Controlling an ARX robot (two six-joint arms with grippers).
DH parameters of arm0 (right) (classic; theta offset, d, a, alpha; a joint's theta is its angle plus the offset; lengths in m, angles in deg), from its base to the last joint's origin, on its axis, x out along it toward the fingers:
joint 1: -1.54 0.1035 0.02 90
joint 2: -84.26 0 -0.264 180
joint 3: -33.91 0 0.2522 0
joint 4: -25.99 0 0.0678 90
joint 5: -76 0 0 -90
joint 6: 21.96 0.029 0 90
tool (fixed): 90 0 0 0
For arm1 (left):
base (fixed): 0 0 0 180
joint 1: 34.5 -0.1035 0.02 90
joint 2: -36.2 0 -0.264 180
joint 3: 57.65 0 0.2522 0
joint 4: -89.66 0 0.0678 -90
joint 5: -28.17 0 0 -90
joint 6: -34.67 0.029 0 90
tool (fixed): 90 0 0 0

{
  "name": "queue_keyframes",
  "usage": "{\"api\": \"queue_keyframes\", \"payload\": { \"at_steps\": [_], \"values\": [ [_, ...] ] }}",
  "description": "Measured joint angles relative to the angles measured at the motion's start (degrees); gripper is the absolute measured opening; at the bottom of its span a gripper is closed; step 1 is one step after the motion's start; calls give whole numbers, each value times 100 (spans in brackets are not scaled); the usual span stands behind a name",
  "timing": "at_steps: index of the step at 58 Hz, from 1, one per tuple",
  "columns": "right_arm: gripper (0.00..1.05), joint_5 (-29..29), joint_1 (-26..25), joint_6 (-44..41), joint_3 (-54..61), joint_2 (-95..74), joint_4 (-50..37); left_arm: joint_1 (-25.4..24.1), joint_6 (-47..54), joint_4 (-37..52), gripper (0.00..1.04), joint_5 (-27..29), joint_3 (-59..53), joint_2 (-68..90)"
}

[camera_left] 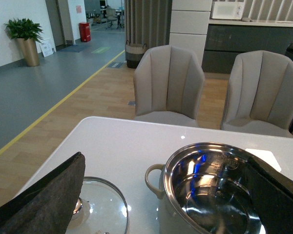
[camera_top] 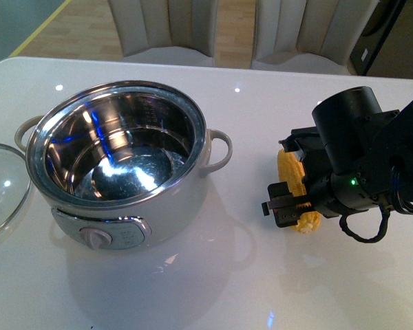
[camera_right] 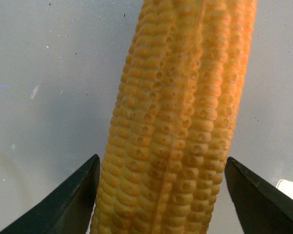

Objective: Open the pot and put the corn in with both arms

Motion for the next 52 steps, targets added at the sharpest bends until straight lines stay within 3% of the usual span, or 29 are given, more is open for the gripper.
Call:
{"api": "queue_keyframes", "payload": {
  "at_steps": [11,18,31,52],
  "values": [
    [42,44,4,-31,70,28,-9,0,0,0,98,0,0,0],
    [34,149,-4,-28,221,219,-9,0,0,0,98,0,0,0],
    [28,522,-160,107,553,1091,52,0,0,0,98,0,0,0],
    [23,1405,-365,1073,763,2916,413,0,0,0,98,0,0,0]
  ]
}}
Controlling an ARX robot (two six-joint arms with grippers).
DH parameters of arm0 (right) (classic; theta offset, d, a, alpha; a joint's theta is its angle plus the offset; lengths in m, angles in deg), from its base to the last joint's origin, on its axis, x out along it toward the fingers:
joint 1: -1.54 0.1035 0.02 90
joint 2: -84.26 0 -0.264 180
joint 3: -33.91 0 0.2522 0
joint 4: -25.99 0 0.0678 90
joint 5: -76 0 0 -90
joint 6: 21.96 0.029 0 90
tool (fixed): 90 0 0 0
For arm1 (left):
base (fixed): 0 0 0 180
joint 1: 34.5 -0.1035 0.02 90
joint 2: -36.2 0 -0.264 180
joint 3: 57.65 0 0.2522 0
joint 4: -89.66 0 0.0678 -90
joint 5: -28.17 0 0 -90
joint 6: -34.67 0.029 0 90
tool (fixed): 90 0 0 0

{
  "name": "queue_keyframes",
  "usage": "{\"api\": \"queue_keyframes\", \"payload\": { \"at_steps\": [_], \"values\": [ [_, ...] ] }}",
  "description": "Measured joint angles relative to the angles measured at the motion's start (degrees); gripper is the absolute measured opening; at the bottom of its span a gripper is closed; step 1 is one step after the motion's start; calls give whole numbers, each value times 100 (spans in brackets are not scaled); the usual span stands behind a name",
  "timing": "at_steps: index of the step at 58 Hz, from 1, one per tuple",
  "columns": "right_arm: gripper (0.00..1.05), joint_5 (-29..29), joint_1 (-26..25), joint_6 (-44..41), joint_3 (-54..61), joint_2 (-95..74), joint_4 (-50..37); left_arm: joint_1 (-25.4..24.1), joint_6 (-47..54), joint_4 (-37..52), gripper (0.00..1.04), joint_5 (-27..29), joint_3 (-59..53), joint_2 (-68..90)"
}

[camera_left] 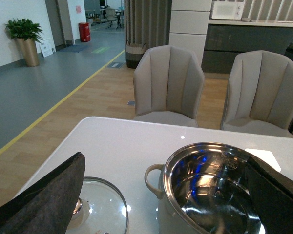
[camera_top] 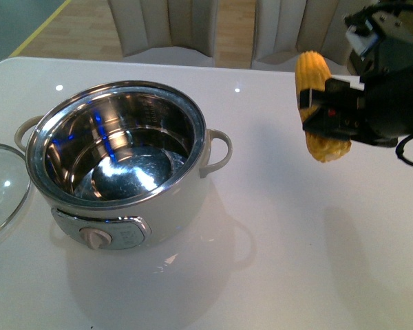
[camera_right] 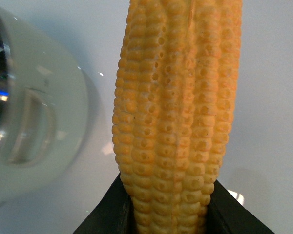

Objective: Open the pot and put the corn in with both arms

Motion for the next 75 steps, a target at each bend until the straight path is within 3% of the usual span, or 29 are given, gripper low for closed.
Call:
{"api": "queue_keyframes", "payload": {
  "at_steps": [37,75],
  "values": [
    [23,444,1034,1775,-581,391,431,0,0,0,98,0,0,0],
    [23,254,1790,2229,-1832,-772,861,0,0,0,98,0,0,0]
  ]
}}
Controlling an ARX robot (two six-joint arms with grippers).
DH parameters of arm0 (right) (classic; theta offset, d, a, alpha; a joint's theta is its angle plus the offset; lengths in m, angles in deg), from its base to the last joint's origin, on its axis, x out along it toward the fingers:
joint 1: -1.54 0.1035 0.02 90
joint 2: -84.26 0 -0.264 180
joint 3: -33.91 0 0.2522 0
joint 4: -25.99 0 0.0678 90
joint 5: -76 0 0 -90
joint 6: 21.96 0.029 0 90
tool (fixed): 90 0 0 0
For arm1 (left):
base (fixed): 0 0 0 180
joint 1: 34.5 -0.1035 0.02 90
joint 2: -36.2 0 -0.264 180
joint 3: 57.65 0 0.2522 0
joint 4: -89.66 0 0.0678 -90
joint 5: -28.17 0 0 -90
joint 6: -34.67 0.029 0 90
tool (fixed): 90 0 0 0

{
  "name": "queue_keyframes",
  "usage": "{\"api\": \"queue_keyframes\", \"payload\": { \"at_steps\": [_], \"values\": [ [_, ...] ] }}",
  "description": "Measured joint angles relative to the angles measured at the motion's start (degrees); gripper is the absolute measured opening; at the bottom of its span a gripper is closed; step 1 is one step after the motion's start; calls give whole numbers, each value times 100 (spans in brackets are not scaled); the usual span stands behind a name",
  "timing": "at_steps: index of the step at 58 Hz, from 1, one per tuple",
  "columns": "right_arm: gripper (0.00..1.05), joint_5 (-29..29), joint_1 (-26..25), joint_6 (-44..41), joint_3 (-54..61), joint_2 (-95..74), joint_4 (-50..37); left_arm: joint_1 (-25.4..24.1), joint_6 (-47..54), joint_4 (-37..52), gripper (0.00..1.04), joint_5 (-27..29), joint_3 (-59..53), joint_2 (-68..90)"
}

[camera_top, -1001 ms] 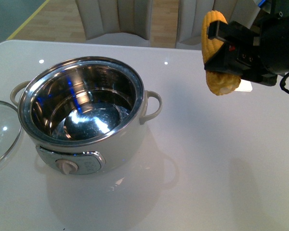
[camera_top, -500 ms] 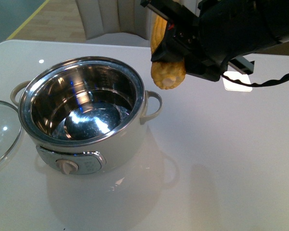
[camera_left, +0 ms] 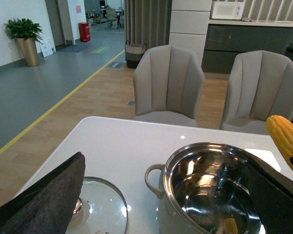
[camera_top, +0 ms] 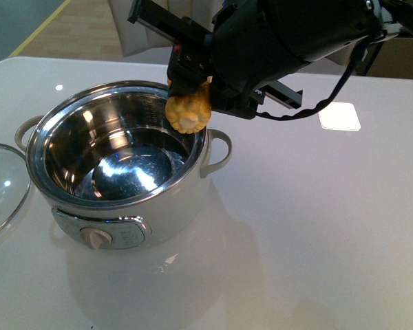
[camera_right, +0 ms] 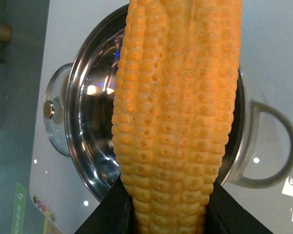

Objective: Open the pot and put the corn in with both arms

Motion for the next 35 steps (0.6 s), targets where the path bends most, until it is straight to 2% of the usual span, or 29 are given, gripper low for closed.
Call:
{"api": "queue_keyframes", "payload": {
  "at_steps": [35],
  "values": [
    [23,-48,212,339,-949,-946,188,0,0,0,98,0,0,0]
  ]
}}
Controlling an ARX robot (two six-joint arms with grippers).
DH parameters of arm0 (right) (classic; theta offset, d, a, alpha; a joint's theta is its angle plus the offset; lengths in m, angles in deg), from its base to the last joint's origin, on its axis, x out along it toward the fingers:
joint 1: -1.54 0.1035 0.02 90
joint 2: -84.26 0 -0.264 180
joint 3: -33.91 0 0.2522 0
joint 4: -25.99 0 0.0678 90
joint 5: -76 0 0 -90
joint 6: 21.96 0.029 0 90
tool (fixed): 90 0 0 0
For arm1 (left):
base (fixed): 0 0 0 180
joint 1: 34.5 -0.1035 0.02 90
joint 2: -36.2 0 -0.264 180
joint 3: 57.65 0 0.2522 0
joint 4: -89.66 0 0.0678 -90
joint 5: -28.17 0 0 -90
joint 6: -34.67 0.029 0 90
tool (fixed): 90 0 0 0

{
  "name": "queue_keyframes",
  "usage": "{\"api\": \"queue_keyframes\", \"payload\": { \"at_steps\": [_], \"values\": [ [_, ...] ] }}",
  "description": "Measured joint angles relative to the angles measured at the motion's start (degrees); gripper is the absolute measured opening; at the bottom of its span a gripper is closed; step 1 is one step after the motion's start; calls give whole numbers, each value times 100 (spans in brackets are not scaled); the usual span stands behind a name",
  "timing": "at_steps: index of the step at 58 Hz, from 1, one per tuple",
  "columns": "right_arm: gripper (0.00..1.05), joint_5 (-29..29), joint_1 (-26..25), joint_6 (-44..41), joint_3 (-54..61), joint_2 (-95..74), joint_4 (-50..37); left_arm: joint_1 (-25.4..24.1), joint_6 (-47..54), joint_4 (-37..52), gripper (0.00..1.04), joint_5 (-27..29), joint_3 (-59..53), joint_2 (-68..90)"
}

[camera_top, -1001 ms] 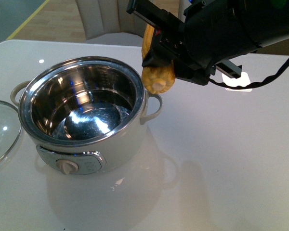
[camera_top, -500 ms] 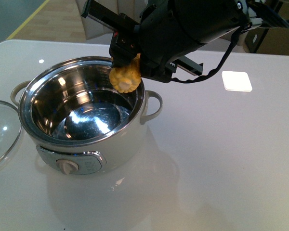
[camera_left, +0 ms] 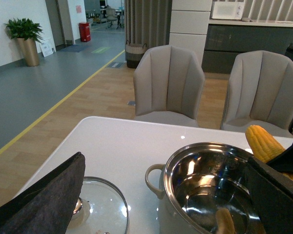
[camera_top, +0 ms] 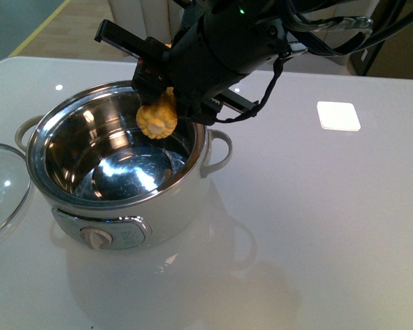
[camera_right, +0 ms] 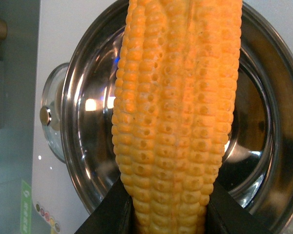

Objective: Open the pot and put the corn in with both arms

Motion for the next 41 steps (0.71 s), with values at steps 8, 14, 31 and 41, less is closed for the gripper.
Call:
{"api": "queue_keyframes", "payload": {
  "at_steps": [8,14,31,41],
  "values": [
    [23,-79,9,66,-415,-249,212,0,0,0,98,0,-2,0],
    [23,-76,48,79,-599,-387,306,-2,0,0,98,0,0,0],
    [25,-136,219,57,-680,-511,380,0,0,0,98,0,0,0],
    [57,-164,247,55,-680,-540,387,0,0,0,98,0,0,0]
  ]
}}
